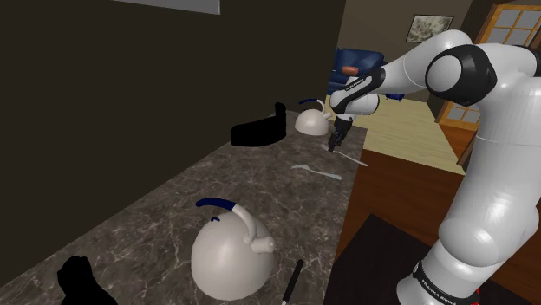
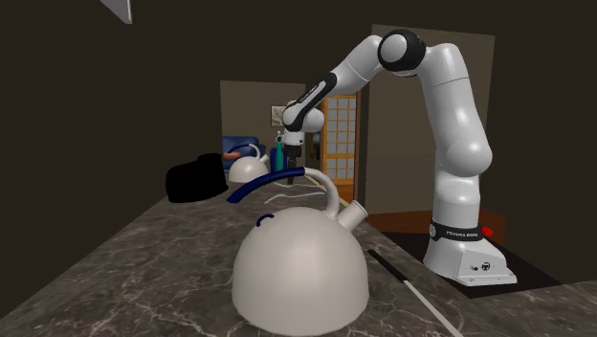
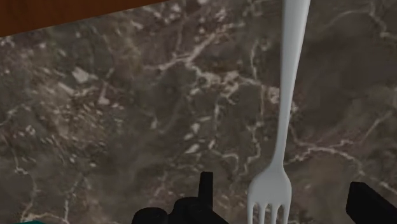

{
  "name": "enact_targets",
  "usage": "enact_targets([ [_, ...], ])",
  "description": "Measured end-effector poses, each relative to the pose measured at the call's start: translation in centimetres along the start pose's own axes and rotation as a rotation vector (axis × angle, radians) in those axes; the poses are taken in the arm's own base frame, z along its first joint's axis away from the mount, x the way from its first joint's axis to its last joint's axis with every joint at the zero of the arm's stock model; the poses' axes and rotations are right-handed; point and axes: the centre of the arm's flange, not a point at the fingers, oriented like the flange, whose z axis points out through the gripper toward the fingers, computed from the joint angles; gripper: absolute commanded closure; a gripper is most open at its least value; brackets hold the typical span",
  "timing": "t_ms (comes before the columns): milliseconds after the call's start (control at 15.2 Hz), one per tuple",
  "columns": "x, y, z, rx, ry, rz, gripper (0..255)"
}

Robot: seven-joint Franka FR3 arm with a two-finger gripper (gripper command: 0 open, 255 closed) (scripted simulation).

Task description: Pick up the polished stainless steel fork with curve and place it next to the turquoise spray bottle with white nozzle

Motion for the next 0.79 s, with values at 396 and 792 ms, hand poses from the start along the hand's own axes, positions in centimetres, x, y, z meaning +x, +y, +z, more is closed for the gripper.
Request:
enact_targets([
  [396, -0.1, 0.2, -4.7, -0.001, 0.001, 0.0, 0],
  [792, 0.0, 0.0, -5.0, 0.0, 0.0, 0.0, 0],
])
